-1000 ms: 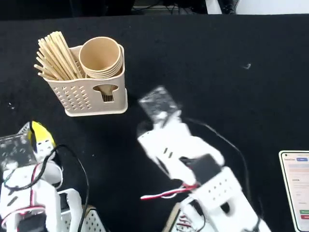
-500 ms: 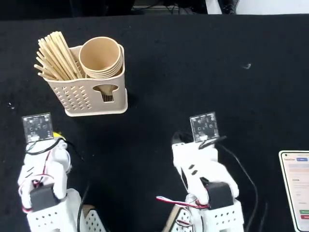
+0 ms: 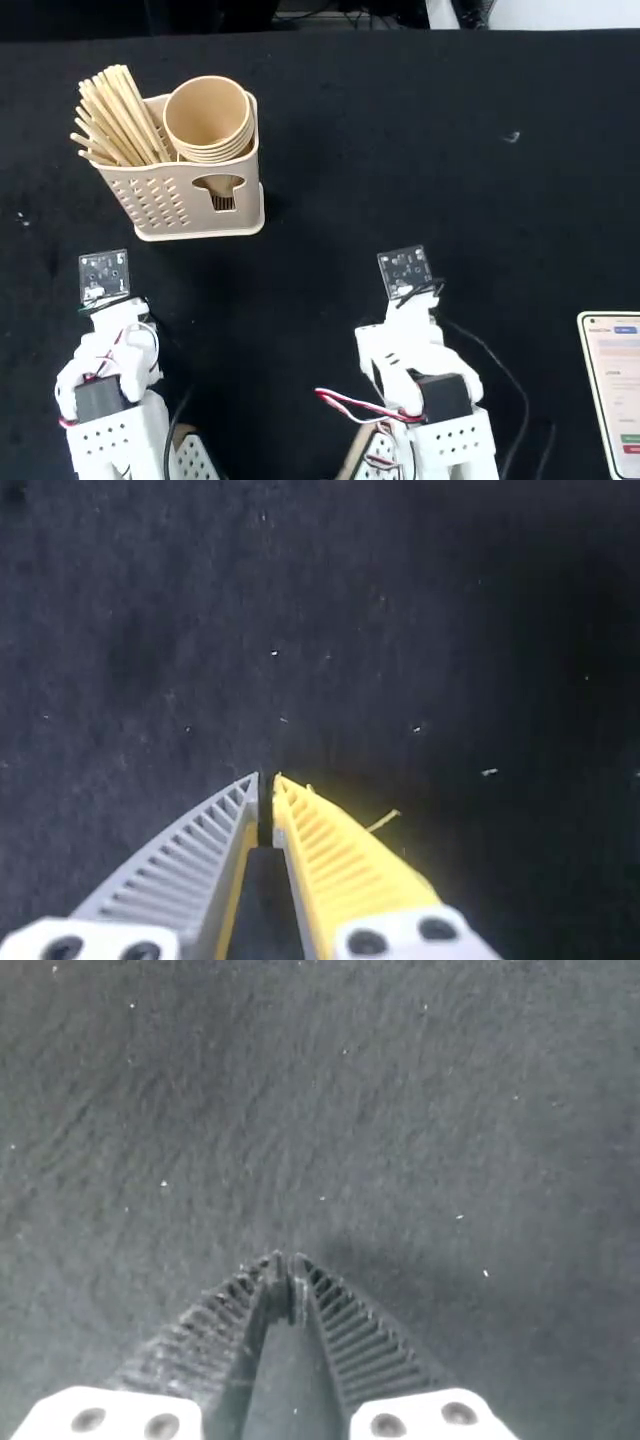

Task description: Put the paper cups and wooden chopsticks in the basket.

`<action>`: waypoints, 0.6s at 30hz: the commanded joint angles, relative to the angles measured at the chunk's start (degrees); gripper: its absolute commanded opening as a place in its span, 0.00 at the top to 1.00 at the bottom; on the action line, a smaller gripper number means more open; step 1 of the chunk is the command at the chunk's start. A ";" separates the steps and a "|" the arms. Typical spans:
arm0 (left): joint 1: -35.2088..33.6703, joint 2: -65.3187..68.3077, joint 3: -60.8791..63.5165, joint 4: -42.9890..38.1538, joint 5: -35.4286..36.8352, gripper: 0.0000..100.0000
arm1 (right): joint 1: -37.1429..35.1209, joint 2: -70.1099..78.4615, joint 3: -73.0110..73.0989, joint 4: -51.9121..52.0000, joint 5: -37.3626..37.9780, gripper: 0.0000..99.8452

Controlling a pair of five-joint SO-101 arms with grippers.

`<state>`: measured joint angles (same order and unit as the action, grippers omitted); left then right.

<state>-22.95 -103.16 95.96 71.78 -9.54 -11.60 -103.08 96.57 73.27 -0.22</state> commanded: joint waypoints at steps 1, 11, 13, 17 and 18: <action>-0.66 -0.18 1.36 0.53 -0.18 0.97 | 1.05 -3.03 0.04 0.35 0.00 0.99; 7.43 -0.18 1.36 0.53 7.12 0.97 | 1.05 -3.03 0.04 0.35 0.09 0.99; 8.84 -0.18 1.36 0.62 11.08 0.97 | 1.05 -3.03 0.04 0.35 0.09 0.99; 9.01 -0.18 1.36 0.62 16.09 0.97 | 1.05 -3.03 0.04 0.35 0.09 0.99; 8.92 -0.18 1.36 0.62 16.09 0.97 | 1.05 -3.03 0.04 0.35 0.09 0.99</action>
<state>-14.86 -103.16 96.04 72.13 3.47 -11.34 -103.08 96.57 73.27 -0.22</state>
